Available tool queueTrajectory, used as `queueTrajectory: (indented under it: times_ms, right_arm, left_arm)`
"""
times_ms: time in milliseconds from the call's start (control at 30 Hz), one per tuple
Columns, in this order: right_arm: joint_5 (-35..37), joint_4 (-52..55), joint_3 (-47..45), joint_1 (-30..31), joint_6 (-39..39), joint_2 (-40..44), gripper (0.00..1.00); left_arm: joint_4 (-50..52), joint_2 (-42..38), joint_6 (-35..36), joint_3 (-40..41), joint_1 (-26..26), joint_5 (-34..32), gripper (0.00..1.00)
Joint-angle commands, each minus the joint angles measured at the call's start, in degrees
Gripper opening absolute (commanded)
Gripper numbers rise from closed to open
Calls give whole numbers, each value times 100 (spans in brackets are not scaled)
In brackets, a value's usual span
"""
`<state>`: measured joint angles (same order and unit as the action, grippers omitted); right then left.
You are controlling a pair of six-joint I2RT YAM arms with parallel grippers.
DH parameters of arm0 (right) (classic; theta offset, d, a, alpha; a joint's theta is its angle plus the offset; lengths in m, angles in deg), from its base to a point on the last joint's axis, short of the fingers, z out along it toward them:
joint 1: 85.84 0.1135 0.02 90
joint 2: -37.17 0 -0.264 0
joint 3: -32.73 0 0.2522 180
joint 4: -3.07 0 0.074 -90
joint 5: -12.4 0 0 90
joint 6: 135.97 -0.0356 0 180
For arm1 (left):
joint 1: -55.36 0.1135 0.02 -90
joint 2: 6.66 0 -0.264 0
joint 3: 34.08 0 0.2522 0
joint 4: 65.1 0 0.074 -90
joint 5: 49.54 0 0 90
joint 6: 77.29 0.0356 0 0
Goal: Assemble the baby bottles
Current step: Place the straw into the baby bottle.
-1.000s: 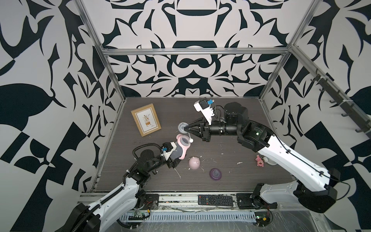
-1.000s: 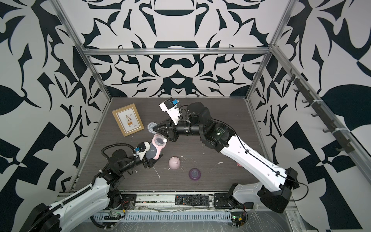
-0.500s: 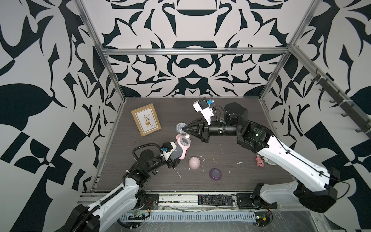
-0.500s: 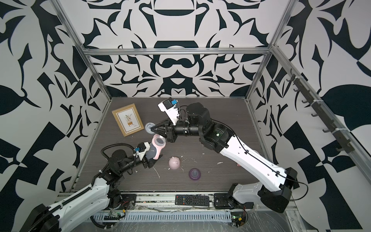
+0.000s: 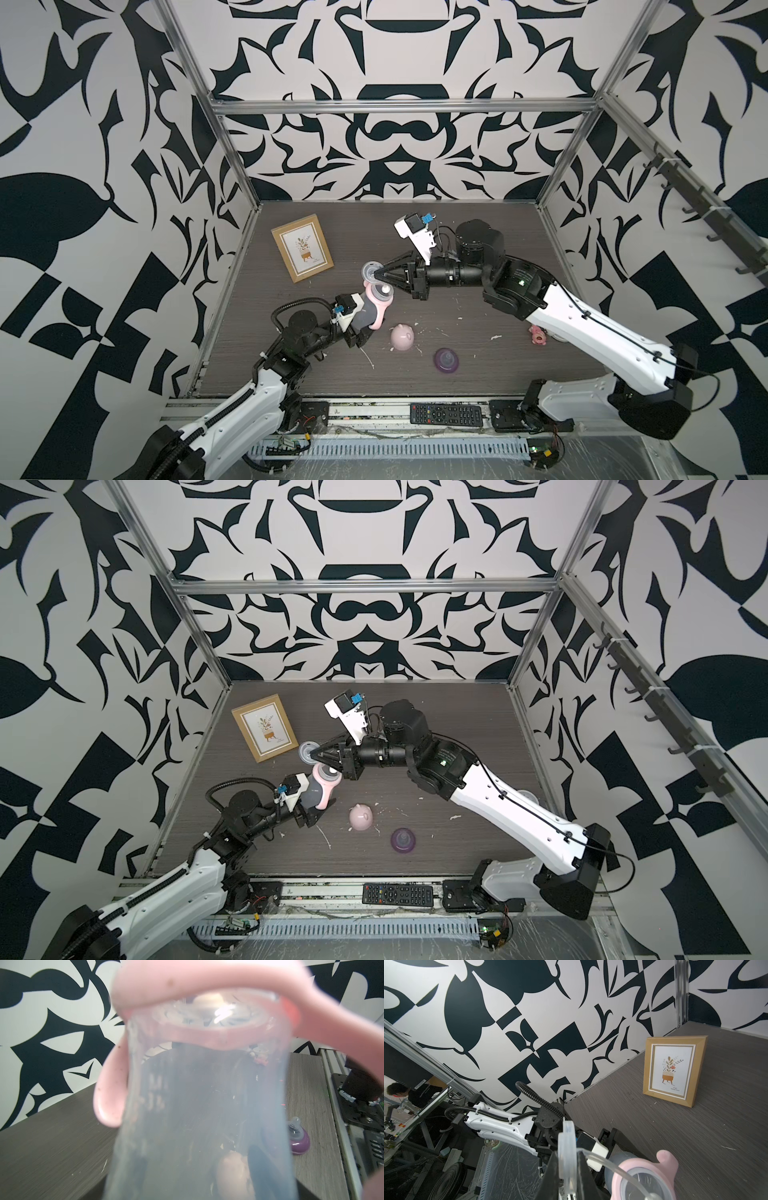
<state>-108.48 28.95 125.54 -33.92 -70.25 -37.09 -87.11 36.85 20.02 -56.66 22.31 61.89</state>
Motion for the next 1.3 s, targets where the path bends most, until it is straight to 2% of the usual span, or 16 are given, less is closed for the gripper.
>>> queueTrajectory:
  times_ms: [0, 333, 500, 700, 833, 1000, 1267]
  right_arm:
    - [-55, -403, -19, 30, -157, 245, 0]
    - [-25, -131, -175, 20, -426, 280, 0]
    - [-71, 482, -25, -28, -464, 202, 2]
    - [-328, 659, 124, -74, -551, -99, 10]
    - [-494, 634, 322, -86, -628, -387, 11]
    - [-355, 832, 606, -81, -508, -632, 17]
    - [-162, 781, 698, -108, -295, -515, 13]
  left_arm:
    - [-331, -71, -35, -3, -6, 18, 19]
    - [-984, -9, -185, 89, -7, -161, 19]
    - [-1361, -219, -160, 157, -8, -270, 18]
    - [-1454, -325, -158, 143, -3, -258, 18]
    - [-1567, -321, -155, 144, -6, -252, 18]
    - [-1661, -316, -151, 161, 1, -262, 18]
    - [-1722, -328, -155, 235, 0, -290, 18]
